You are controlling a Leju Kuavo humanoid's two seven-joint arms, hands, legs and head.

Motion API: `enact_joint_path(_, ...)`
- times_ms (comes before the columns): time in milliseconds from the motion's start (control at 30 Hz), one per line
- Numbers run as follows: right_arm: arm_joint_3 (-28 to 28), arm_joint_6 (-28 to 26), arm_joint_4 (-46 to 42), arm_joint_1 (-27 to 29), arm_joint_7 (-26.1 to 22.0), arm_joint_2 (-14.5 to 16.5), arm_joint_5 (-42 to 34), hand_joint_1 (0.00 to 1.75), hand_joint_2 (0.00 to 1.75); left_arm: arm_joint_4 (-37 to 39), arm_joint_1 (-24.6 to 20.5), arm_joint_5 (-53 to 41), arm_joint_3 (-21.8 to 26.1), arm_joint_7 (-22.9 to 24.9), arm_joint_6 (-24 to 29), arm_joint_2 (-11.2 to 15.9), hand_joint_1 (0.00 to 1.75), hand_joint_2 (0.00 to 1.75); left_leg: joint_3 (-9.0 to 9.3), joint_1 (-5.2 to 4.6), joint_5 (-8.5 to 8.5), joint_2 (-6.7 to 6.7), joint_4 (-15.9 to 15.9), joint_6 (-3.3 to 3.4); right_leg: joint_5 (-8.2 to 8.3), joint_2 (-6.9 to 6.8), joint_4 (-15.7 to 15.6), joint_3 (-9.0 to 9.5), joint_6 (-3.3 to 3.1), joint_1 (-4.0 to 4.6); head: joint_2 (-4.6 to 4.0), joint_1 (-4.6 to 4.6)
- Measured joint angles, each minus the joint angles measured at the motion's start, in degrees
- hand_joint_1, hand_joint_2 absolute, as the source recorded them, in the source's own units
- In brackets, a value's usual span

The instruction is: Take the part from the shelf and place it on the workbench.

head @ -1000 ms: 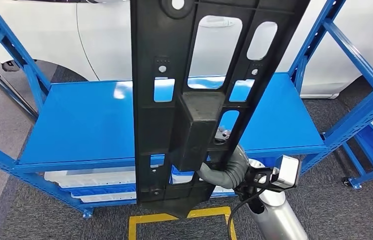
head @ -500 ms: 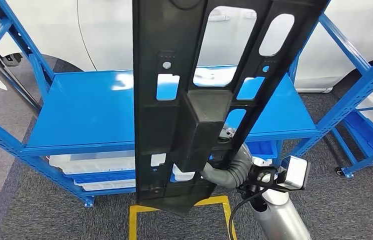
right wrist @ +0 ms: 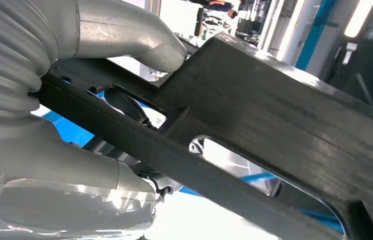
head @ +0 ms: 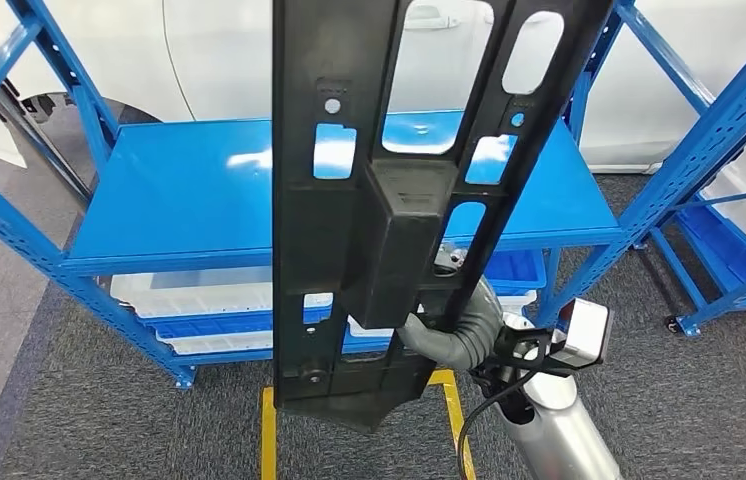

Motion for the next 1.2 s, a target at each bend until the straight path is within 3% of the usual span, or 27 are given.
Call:
enact_joint_path(67, -0.05, 0.33, 1.28, 1.42, -2.75, -0.04, 1.19, 1.71, 1.75, 0.01, 0.52, -0.07, 0.04, 0.54, -0.26, -0.05, 0.00, 1.75, -0.79, 0.05, 0.92, 0.08, -0.04, 1.09, 0.24, 0.04, 0.00, -0.28, 0.74, -0.17, 0.00, 0.01)
enact_joint_path(100, -0.08, 0.46, 1.82, 1.98, -3.62, -0.07, 1.56, 1.71, 1.75, 0.01, 0.62, -0.05, 0.05, 0.55, -0.32, -0.08, 0.00, 1.75, -1.32, 0.10, 1.57, 0.19, -0.14, 1.64, -1.06, 0.11, 0.92, -0.75, 1.03, -0.30, 0.00, 0.01)
enact_joint_path(133, -0.14, 0.52, 2.30, 2.34, -4.08, -0.10, 1.73, 1.71, 1.75, 0.02, 0.62, -0.05, 0.06, 0.55, -0.36, -0.12, 0.00, 1.75, -1.96, 0.17, 2.31, 0.33, -0.25, 2.08, -3.45, 0.20, 2.97, -1.50, 1.29, -0.42, 0.00, 0.01)
enact_joint_path(200, -0.28, 0.56, 3.08, 2.76, -4.38, -0.16, 1.79, 1.71, 1.75, 0.02, 0.53, -0.01, 0.07, 0.51, -0.43, -0.14, 0.00, 1.75, -3.57, 0.03, 3.69, 0.53, -0.17, 2.55, -9.55, 0.30, 10.11, -3.42, 1.69, -0.53, 0.00, 0.01)
enact_joint_path(233, -0.35, 0.55, 3.40, 2.88, -4.43, -0.18, 1.79, 1.71, 1.75, 0.02, 0.46, 0.02, 0.08, 0.45, -0.48, -0.14, 0.00, 1.75, -4.43, -0.05, 4.35, 0.58, -0.12, 2.60, -11.34, 0.32, 13.72, -4.06, 1.85, -0.55, 0.00, 0.01)
enact_joint_path(267, -0.40, 0.55, 3.70, 3.00, -4.45, -0.19, 1.79, 1.71, 1.75, 0.02, 0.38, 0.04, 0.09, 0.40, -0.54, -0.14, 0.00, 1.75, -5.30, -0.13, 4.98, 0.60, -0.05, 2.58, -11.70, 0.33, 16.07, -3.98, 1.94, -0.57, 0.00, 0.01)
enact_joint_path(300, -0.43, 0.55, 3.95, 3.09, -4.45, -0.19, 1.79, 1.71, 1.75, 0.02, 0.30, 0.07, 0.09, 0.33, -0.60, -0.14, 0.00, 1.75, -6.09, -0.18, 5.53, 0.60, 0.04, 2.51, -10.84, 0.33, 16.54, -2.98, 1.93, -0.58, 0.00, 0.01)
enact_joint_path(333, -0.44, 0.53, 4.17, 3.12, -4.42, -0.19, 1.81, 1.71, 1.75, 0.02, 0.23, 0.09, 0.10, 0.05, -0.59, -0.14, 0.00, 1.75, -6.77, -0.22, 6.02, 0.59, 0.13, 2.42, -9.38, 0.33, 15.11, -1.07, 1.84, -0.60, 0.00, 0.01)
enact_joint_path(367, -0.44, 0.47, 4.24, 3.00, -4.37, -0.19, 2.03, 1.71, 1.75, 0.02, 0.14, 0.12, 0.11, -0.79, -0.43, -0.14, 0.00, 1.75, -7.36, -0.26, 6.48, 0.58, 0.26, 2.28, -8.04, 0.35, 11.71, 1.90, 1.64, -0.59, 0.00, 0.01)
enact_joint_path(433, -0.45, 0.22, 3.40, 2.07, -3.38, -0.19, 2.50, 1.71, 1.75, 0.02, -0.01, 0.28, 0.11, -3.70, 0.34, -0.14, 0.00, 1.75, -8.25, -0.43, 7.30, 0.56, 0.55, 1.82, -7.93, 0.45, 3.43, 7.75, 0.99, -0.33, 0.00, 0.01)
enact_joint_path(467, -0.46, 0.09, 2.51, 1.35, -2.50, -0.19, 2.54, 1.71, 1.75, 0.02, -0.12, 0.37, 0.10, -5.07, 0.74, -0.14, 0.00, 1.75, -8.54, -0.48, 7.77, 0.57, 0.60, 1.52, -8.36, 0.52, 0.47, 9.50, 0.59, -0.14, 0.00, 0.00)
enact_joint_path(500, -0.48, -0.03, 1.52, 0.62, -1.47, -0.18, 2.30, 1.71, 1.75, 0.02, -0.22, 0.45, 0.10, -5.87, 1.00, -0.14, 0.00, 1.75, -8.73, -0.48, 8.25, 0.60, 0.53, 1.19, -8.74, 0.56, -0.91, 10.05, 0.19, 0.08, 0.00, -0.01)
enact_joint_path(567, -0.53, -0.19, 0.00, -0.24, -0.13, -0.17, 1.72, 1.71, 1.75, 0.02, -0.39, 0.47, 0.10, -6.17, 1.14, -0.12, 0.00, 1.75, -9.01, -0.38, 8.76, 0.58, 0.41, 0.52, -7.84, 0.41, -1.51, 9.57, -0.74, 0.05, 0.00, -0.01)
enact_joint_path(600, -0.54, -0.25, -0.47, -0.38, 0.11, -0.17, 1.60, 1.71, 1.75, 0.02, -0.44, 0.46, 0.10, -6.16, 1.19, -0.08, 0.00, 1.75, -9.40, -0.34, 7.75, 0.53, 1.08, 0.22, -7.22, 0.27, -1.70, 9.15, -1.27, -0.05, 0.00, -0.01)
enact_joint_path(633, -0.54, -0.28, -0.83, -0.36, 0.15, -0.17, 1.56, 1.71, 1.75, 0.02, -0.46, 0.46, 0.10, -6.15, 1.24, -0.04, 0.00, 1.75, -10.07, -0.30, 5.69, 0.49, 2.80, -0.04, -6.50, 0.13, -1.91, 8.57, -1.71, -0.17, 0.00, -0.01)
enact_joint_path(700, -0.55, -0.28, -1.34, -0.26, -0.03, -0.17, 1.56, 1.71, 1.75, 0.02, -0.56, 0.47, 0.10, -6.15, 1.33, 0.06, 0.00, 1.75, -11.99, -0.19, -0.15, 0.47, 9.34, -0.46, -5.16, 0.04, -1.93, 6.92, -2.21, -0.15, 0.00, -0.01)
enact_joint_path(733, -0.55, -0.27, -1.49, -0.20, -0.12, -0.17, 1.56, 1.71, 1.75, 0.02, -0.61, 0.47, 0.10, -6.15, 1.34, 0.10, 0.00, 1.75, -12.77, -0.15, -2.17, 0.48, 13.04, -0.63, -4.50, 0.04, -1.86, 6.01, -2.23, -0.09, 0.00, -0.01)
enact_joint_path(767, -0.56, -0.25, -1.58, -0.12, -0.18, -0.17, 1.57, 1.71, 1.75, 0.02, -0.67, 0.46, 0.10, -6.15, 1.36, 0.14, 0.00, 1.75, -12.99, -0.12, -2.85, 0.48, 15.78, -0.76, -3.86, 0.03, -1.76, 5.10, -2.20, -0.05, 0.00, -0.01)
enact_joint_path(800, -0.56, -0.23, -1.62, -0.03, -0.23, -0.17, 1.59, 1.71, 1.75, 0.02, -0.70, 0.45, 0.10, -6.13, 1.36, 0.16, 0.00, 1.75, -12.39, -0.09, -2.19, 0.48, 16.91, -0.84, -3.25, 0.03, -1.59, 4.15, -2.12, -0.03, 0.00, -0.01)
enact_joint_path(833, -0.57, -0.20, -1.66, 0.05, -0.30, -0.17, 1.63, 1.71, 1.75, 0.02, -0.71, 0.45, 0.10, -6.11, 1.41, 0.19, 0.00, 1.75, -10.77, -0.05, -0.57, 0.49, 15.90, -0.84, -2.68, 0.04, -1.35, 3.20, -1.99, -0.02, 0.00, -0.01)
enact_joint_path(900, -0.60, 0.02, -1.84, 0.14, -0.51, -0.17, 1.84, 1.71, 1.75, 0.02, -0.75, 0.36, 0.10, -6.10, 1.53, 0.25, 0.00, 1.75, -5.18, -0.01, 1.69, 0.48, 8.95, -0.66, -1.73, 0.07, -0.66, 1.48, -1.59, 0.04, 0.00, -0.01)
enact_joint_path(967, -0.75, 0.29, -2.18, 0.17, -0.68, -0.17, 2.19, 1.71, 1.75, 0.02, -0.86, 0.18, 0.08, -6.21, 1.61, 0.30, 0.00, 1.75, -0.64, -0.18, 0.81, 0.37, 1.73, -0.16, -0.89, 0.04, -0.07, 0.42, -0.97, 0.16, 0.00, -0.01)
enact_joint_path(1000, -0.87, 0.39, -2.33, 0.23, -0.73, -0.17, 2.33, 1.71, 1.75, 0.02, -0.90, 0.09, 0.07, -6.27, 1.61, 0.31, 0.00, 1.75, 0.16, -0.35, 0.13, 0.31, 0.01, 0.18, -0.41, -0.01, 0.02, 0.16, -0.62, 0.18, 0.00, -0.01)
enact_joint_path(1067, -1.07, 0.52, -2.45, 0.49, -0.78, -0.17, 2.51, 1.71, 1.75, 0.03, -0.80, 0.08, 0.07, -6.33, 1.63, 0.33, 0.00, 1.75, -0.46, -0.37, 0.68, 0.36, -0.41, 1.04, 0.32, 0.00, -0.02, -0.11, 0.12, 0.06, 0.00, 0.00)
enact_joint_path(1100, -1.17, 0.56, -2.46, 0.67, -0.80, -0.17, 2.56, 1.71, 1.75, 0.03, -0.76, 0.08, 0.07, -6.33, 1.67, 0.33, 0.00, 1.75, -0.94, -0.30, 1.28, 0.47, -0.42, 1.55, -0.39, 0.10, 0.45, -0.51, 0.43, -0.03, 0.00, 0.00)
enact_joint_path(1133, -1.28, 0.58, -2.46, 0.81, -0.79, -0.17, 2.60, 1.71, 1.75, 0.04, -0.77, 0.08, 0.07, -6.33, 1.72, 0.33, 0.00, 1.75, -1.52, -0.19, 1.96, 0.60, -0.51, 2.02, -2.16, 0.23, 1.82, -1.15, 0.70, -0.12, 0.00, 0.01)
enact_joint_path(1200, -1.50, 0.58, -2.45, 0.93, -0.77, -0.17, 2.65, 1.71, 1.75, 0.04, -0.84, 0.05, 0.07, -6.30, 1.80, 0.32, 0.00, 1.75, -3.04, -0.19, 3.30, 0.78, -0.51, 2.58, -7.97, 0.41, 7.94, -3.13, 1.11, -0.33, 0.00, 0.01)
